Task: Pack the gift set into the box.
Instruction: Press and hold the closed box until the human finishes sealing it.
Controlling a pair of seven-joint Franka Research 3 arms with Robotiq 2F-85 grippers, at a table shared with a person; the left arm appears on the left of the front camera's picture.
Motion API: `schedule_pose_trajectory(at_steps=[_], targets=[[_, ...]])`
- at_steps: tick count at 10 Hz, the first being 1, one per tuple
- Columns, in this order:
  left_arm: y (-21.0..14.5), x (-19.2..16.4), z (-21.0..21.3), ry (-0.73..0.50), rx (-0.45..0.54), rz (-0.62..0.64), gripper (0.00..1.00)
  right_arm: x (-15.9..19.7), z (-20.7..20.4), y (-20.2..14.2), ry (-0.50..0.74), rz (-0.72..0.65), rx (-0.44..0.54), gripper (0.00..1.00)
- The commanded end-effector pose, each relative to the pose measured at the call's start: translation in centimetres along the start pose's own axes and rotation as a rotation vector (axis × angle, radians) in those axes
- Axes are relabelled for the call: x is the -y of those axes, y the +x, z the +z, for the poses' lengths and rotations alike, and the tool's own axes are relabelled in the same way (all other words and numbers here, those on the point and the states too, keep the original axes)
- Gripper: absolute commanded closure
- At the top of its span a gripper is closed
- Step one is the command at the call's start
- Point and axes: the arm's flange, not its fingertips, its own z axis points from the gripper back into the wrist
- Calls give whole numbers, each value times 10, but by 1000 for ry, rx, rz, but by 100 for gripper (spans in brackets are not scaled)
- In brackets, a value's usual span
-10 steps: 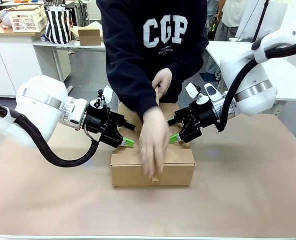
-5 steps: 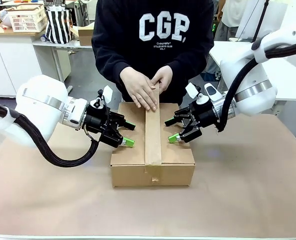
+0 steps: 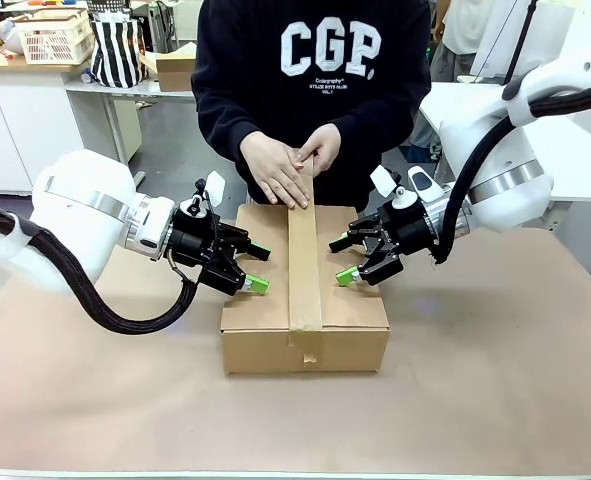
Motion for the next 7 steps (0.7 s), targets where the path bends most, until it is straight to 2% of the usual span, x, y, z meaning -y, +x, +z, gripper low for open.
schedule_pose_trajectory(at_steps=[1, 7], targets=[[-3, 1, 0, 0, -2, 6, 0, -1, -1, -1, 0, -1, -2, 0], [-3, 1, 0, 0, -2, 6, 0, -1, -1, -1, 0, -1, -2, 0]])
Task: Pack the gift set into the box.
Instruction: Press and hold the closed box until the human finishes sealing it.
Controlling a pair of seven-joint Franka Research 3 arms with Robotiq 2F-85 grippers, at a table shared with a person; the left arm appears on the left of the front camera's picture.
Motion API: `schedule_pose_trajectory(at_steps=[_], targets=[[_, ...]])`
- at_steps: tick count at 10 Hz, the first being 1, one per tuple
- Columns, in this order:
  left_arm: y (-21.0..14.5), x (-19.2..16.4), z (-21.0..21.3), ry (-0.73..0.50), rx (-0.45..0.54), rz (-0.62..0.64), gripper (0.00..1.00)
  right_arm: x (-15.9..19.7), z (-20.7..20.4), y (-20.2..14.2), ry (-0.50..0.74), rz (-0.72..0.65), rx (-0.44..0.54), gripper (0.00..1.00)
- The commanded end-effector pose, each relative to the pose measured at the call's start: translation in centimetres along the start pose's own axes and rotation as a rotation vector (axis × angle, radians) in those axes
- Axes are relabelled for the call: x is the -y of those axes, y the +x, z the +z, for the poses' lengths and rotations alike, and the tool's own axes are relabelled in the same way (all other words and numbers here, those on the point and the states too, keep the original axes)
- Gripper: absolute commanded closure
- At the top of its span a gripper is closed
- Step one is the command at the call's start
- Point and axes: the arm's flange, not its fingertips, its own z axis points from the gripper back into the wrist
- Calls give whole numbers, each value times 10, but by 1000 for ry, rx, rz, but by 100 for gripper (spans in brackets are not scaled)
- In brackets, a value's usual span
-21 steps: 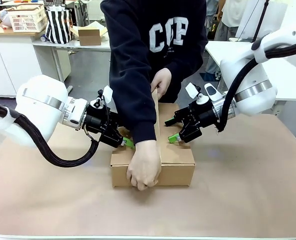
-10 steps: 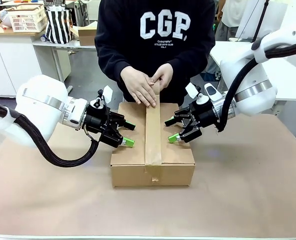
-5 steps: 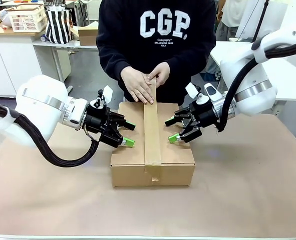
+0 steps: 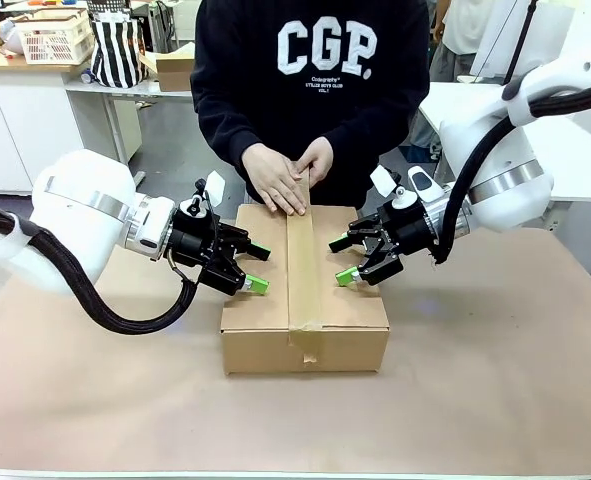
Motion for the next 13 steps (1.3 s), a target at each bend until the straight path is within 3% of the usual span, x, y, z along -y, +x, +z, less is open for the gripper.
schedule_pose_trajectory(at_steps=[1, 13], targets=[[-3, 1, 0, 0, -2, 6, 0, -1, -1, -1, 0, -1, -2, 0], [-3, 1, 0, 0, -2, 6, 0, -1, -1, -1, 0, -1, -2, 0]])
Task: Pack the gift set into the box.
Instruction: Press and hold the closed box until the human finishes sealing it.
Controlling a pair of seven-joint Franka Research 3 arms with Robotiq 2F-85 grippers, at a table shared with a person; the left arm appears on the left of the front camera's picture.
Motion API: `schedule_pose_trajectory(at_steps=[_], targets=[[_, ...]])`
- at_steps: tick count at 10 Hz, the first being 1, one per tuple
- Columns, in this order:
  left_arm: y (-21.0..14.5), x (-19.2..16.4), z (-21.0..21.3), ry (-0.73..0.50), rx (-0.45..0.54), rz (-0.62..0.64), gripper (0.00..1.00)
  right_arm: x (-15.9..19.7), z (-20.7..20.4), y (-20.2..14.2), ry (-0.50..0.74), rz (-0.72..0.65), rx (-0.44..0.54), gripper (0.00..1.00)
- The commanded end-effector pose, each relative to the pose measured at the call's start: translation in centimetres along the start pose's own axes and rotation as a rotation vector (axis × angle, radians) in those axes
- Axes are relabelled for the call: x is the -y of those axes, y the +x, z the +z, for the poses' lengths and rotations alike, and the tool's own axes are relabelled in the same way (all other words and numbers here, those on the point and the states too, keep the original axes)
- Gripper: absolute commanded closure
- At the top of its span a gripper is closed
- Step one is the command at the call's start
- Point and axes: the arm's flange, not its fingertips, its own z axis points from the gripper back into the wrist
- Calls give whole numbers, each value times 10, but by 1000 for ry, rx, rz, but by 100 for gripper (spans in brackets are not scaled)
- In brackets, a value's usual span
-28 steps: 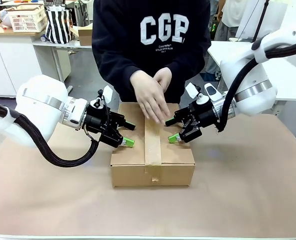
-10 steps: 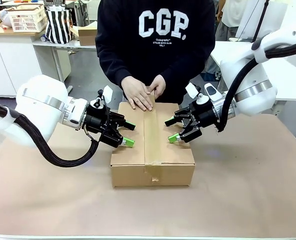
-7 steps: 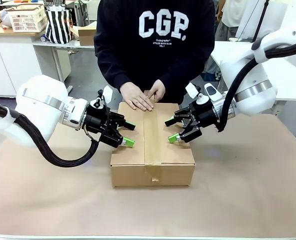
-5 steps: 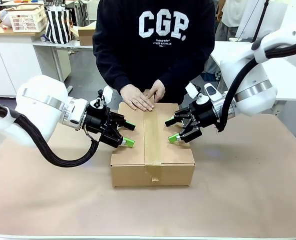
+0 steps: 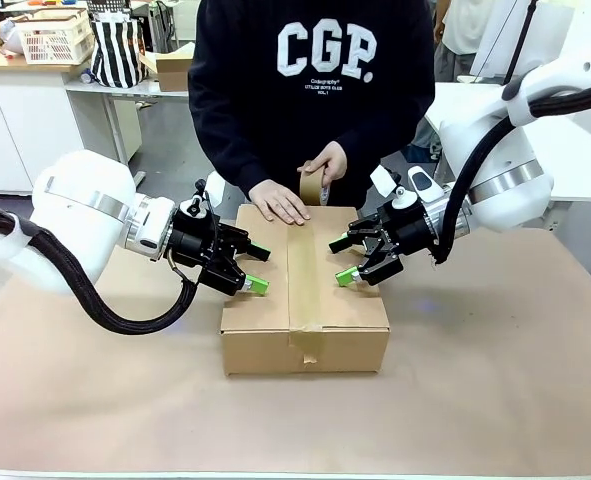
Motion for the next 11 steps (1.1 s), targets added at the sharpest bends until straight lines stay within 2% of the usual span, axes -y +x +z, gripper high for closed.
schedule_pose_trajectory(at_steps=[1, 11], targets=[[-2, 1, 0, 0, -2, 5, 0, -1, -1, -1, 0, 0, -2, 0], [-2, 1, 0, 0, -2, 5, 0, -1, -1, -1, 0, 0, -2, 0]])
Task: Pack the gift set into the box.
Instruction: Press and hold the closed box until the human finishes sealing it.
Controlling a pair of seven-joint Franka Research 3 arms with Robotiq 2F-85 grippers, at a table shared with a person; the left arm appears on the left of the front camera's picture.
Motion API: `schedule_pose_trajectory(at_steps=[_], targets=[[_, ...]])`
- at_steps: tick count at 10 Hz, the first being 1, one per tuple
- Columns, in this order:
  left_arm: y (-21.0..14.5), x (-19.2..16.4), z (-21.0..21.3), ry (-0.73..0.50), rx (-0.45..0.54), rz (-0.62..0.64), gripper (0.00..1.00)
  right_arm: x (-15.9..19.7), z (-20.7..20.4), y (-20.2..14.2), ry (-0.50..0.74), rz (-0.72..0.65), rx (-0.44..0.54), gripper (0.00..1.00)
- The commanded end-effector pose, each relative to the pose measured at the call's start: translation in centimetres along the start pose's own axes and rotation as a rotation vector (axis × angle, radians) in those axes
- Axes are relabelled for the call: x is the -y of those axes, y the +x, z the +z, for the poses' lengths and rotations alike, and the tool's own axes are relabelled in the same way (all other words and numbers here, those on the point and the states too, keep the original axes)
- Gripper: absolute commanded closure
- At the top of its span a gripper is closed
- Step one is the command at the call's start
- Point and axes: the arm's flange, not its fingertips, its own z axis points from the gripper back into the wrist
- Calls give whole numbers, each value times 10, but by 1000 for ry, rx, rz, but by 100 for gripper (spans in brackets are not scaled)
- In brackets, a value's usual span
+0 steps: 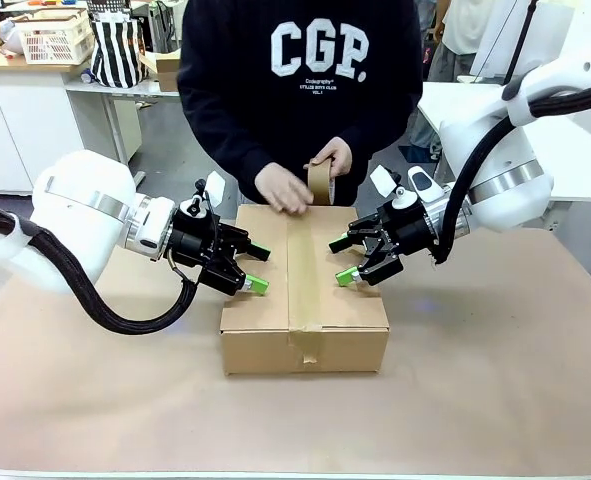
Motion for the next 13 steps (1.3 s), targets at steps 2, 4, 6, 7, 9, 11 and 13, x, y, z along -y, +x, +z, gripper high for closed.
schedule_pose_trajectory(at_steps=[2, 4, 6, 7, 9, 11, 13], targets=[[-2, 1, 0, 0, -2, 5, 0, -1, -1, -1, 0, 0, -2, 0], [-2, 1, 0, 0, -2, 5, 0, -1, -1, -1, 0, 0, -2, 0], [-2, 1, 0, 0, -2, 5, 0, -1, -1, -1, 0, 0, -2, 0], [-2, 1, 0, 0, -2, 5, 0, -1, -1, -1, 0, 0, -2, 0], [-2, 1, 0, 0, -2, 5, 0, -1, -1, -1, 0, 0, -2, 0], [-2, 1, 0, 0, -2, 5, 0, -1, -1, -1, 0, 0, -2, 0], [-2, 1, 0, 0, -2, 5, 0, -1, -1, -1, 0, 0, -2, 0]])
